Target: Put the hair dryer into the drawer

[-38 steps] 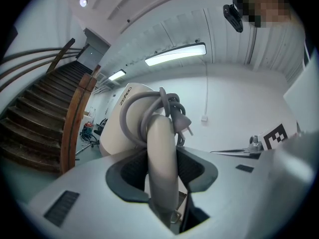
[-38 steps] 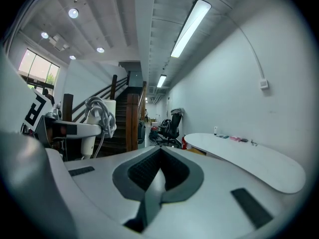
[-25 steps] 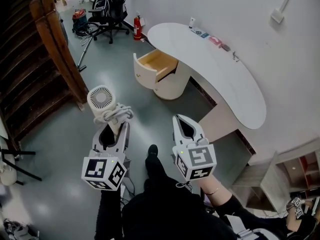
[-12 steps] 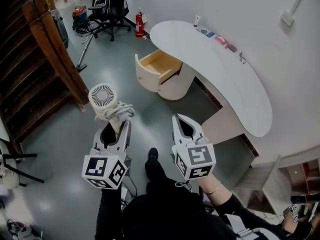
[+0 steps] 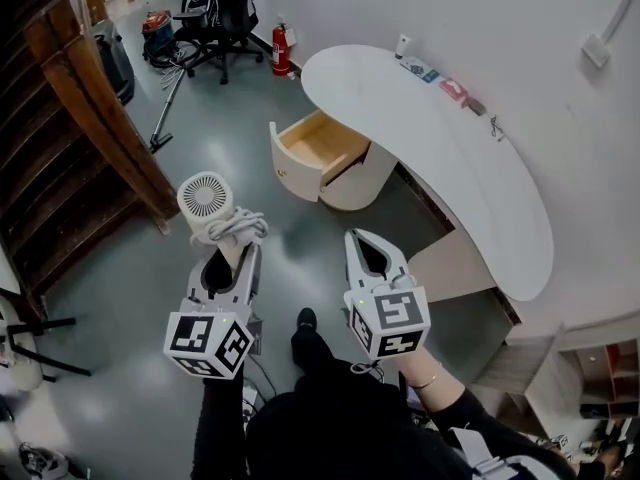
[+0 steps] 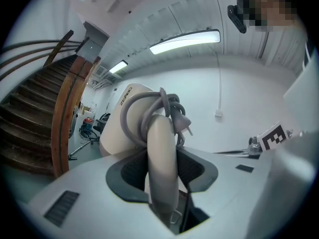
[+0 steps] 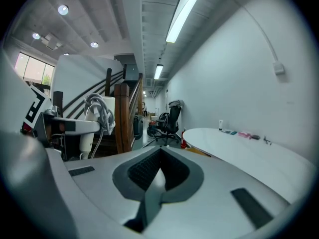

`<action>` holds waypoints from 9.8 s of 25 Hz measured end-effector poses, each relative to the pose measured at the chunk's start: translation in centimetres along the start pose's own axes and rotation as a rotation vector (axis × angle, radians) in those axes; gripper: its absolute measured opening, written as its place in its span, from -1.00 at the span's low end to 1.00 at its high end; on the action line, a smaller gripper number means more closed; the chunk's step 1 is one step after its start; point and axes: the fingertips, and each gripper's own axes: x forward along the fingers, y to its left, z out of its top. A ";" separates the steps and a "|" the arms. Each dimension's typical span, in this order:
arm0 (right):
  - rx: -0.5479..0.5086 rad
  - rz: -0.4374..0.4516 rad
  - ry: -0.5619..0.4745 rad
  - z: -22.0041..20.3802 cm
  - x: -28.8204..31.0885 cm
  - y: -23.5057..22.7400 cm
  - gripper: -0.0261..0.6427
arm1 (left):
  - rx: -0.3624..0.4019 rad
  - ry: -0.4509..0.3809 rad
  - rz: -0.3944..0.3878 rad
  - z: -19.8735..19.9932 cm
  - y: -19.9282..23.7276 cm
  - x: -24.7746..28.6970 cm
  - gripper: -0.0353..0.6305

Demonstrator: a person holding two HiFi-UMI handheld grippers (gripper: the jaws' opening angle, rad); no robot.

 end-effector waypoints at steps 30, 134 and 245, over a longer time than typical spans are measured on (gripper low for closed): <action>0.080 -0.119 0.074 0.8 12.2 -10.3 -0.92 | -0.010 0.100 -0.105 0.0 3.8 18.8 -0.40; 0.487 -0.613 0.424 -10.1 29.9 -17.5 -0.92 | 0.778 1.508 -1.079 -26.3 9.3 40.5 -0.40; 0.578 -0.495 0.641 -17.8 36.8 -19.7 -0.92 | 1.075 1.105 -1.039 -35.4 7.8 48.9 -0.22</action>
